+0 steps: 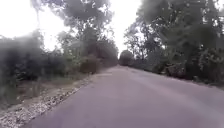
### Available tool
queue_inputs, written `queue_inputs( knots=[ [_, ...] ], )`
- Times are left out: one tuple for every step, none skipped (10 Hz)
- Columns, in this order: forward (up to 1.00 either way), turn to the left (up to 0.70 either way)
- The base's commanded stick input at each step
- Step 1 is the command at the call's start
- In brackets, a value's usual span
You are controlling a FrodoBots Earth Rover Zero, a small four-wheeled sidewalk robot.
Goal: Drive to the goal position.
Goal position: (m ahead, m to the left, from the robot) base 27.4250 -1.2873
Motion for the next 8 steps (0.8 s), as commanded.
queue_inputs(
  knots=[
    [0.85, 0.00],
    [0.85, 0.00],
    [0.85, 0.00],
    [0.85, 0.00],
    [0.85, 0.00],
    [0.85, 0.00],
    [0.85, 0.00],
    [0.85, 0.00]
  ],
)
